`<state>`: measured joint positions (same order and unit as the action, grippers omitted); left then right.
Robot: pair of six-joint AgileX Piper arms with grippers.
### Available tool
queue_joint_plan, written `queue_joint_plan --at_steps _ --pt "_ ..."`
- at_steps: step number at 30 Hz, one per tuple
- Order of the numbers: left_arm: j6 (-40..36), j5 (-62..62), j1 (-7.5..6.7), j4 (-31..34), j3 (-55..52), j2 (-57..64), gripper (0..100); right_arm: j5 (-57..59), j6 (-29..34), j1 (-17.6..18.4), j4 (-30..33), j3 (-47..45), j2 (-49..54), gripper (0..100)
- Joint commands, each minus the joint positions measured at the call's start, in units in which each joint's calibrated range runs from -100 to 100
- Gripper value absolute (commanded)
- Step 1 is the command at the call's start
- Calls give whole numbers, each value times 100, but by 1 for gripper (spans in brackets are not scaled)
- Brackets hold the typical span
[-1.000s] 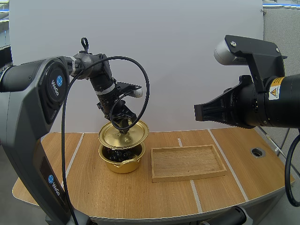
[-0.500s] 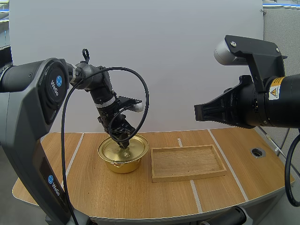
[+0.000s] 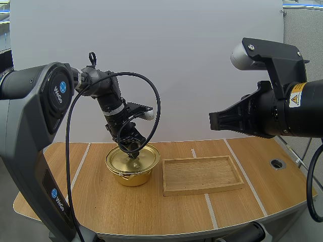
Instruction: Open the pot, put the grape inside, and close it
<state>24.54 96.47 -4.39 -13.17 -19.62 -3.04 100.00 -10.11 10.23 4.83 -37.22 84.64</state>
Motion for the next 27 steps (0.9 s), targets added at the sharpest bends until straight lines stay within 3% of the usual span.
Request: queue_joint_plan --at_steps 1,27 --pt "65 -1413 -8 355 -4 13 0 0 -31 -18 26 -7 62 0" --pt "65 -882 -8 -35 -18 -524 0 0 -31 -52 10 -7 62 0"
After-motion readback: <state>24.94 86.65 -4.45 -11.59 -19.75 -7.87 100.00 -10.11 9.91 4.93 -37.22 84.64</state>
